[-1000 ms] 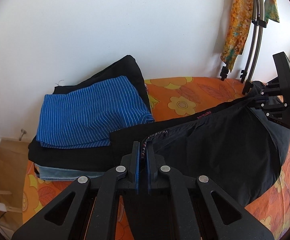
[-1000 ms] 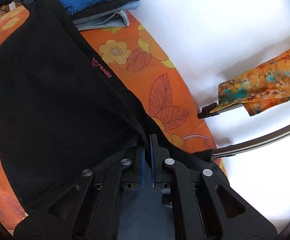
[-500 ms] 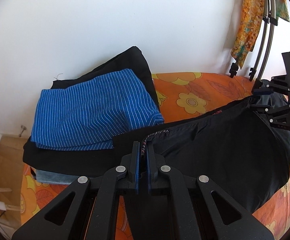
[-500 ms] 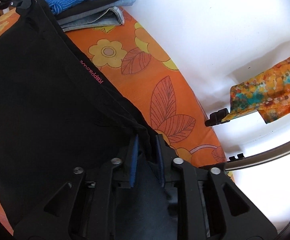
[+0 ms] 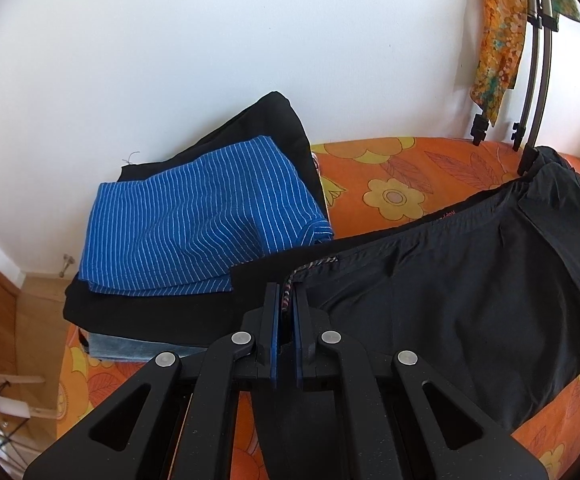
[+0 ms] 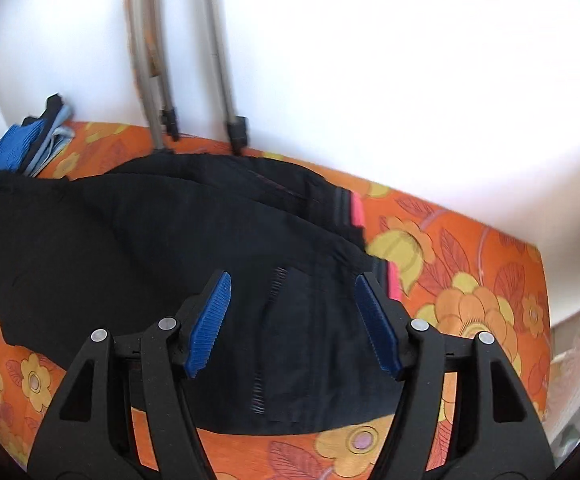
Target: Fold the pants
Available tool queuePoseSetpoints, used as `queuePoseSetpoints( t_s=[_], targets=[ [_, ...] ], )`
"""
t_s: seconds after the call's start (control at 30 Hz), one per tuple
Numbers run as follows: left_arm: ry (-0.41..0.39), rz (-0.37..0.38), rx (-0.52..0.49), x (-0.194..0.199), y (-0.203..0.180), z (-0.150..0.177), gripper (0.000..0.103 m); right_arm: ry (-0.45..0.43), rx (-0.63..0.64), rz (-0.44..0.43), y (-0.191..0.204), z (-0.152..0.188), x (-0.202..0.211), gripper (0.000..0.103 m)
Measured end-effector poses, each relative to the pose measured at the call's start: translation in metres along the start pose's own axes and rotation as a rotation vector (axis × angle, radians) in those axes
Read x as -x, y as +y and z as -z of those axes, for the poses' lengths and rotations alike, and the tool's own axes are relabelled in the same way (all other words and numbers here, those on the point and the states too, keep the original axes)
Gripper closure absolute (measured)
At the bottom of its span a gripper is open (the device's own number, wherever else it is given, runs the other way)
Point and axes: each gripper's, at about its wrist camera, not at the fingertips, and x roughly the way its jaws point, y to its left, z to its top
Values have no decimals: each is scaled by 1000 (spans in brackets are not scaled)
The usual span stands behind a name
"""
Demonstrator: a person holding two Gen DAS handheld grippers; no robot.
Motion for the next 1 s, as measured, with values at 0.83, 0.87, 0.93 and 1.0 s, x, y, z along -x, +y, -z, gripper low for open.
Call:
queuePoseSetpoints(
  t_s=[0.83, 0.87, 0.93, 1.0],
  targets=[
    [-8, -59, 6, 5, -2, 3, 98, -13, -257, -204, -81, 8, -52, 98],
    [-11, -60, 6, 5, -2, 3, 98, -32, -254, -197, -80, 7, -46, 98],
    [-11, -60, 4, 5, -1, 4, 98, -54, -238, -184, -78, 4, -38, 99],
    [-16, -64, 4, 6, -2, 4, 98, -73, -232, -163, -76, -1, -34, 99]
  ],
)
